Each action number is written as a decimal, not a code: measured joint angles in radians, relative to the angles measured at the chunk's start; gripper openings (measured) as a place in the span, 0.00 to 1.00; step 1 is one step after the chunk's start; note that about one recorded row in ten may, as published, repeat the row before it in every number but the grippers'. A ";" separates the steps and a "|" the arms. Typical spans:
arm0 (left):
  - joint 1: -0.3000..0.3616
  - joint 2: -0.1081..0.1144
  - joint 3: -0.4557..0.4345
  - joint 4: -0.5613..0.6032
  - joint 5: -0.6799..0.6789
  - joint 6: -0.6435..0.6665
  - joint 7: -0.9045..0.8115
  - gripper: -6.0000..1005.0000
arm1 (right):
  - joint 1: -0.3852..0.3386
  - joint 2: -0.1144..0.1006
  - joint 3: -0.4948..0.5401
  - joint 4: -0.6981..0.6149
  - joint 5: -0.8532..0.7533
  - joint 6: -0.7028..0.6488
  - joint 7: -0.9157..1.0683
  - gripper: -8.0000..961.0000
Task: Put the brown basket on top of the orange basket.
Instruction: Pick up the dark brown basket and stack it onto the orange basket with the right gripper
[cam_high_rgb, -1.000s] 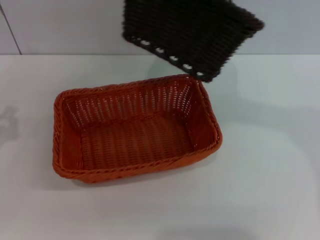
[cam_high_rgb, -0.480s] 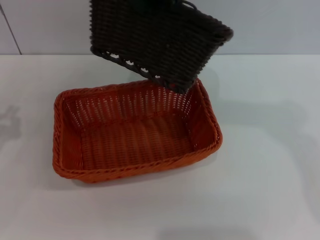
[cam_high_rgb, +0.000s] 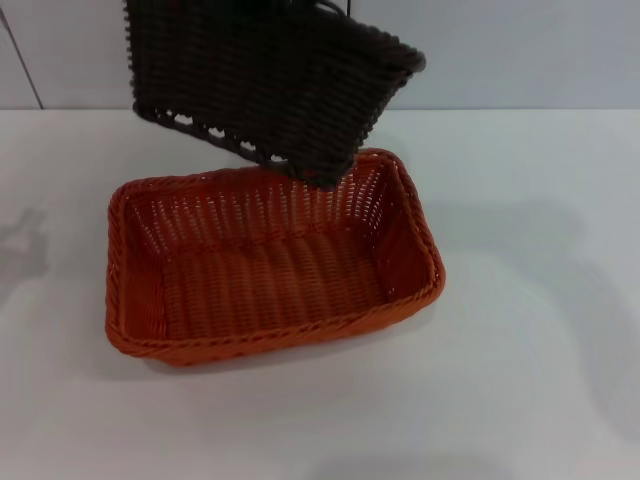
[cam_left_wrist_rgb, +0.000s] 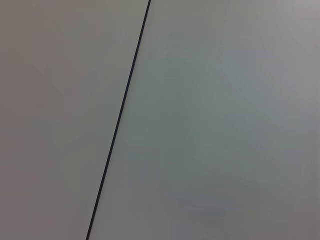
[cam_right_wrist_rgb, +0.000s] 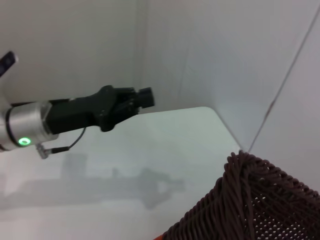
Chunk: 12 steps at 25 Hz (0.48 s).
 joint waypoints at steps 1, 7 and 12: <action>0.000 0.000 0.000 -0.001 0.000 0.000 0.001 0.12 | 0.001 0.001 -0.006 -0.002 0.002 -0.002 0.000 0.19; -0.001 0.002 0.000 -0.010 0.000 -0.004 0.003 0.12 | 0.014 0.010 -0.016 0.012 0.006 -0.016 0.006 0.19; -0.002 0.002 0.001 -0.011 0.000 -0.005 0.003 0.12 | 0.037 0.010 -0.006 0.061 0.001 -0.002 0.028 0.19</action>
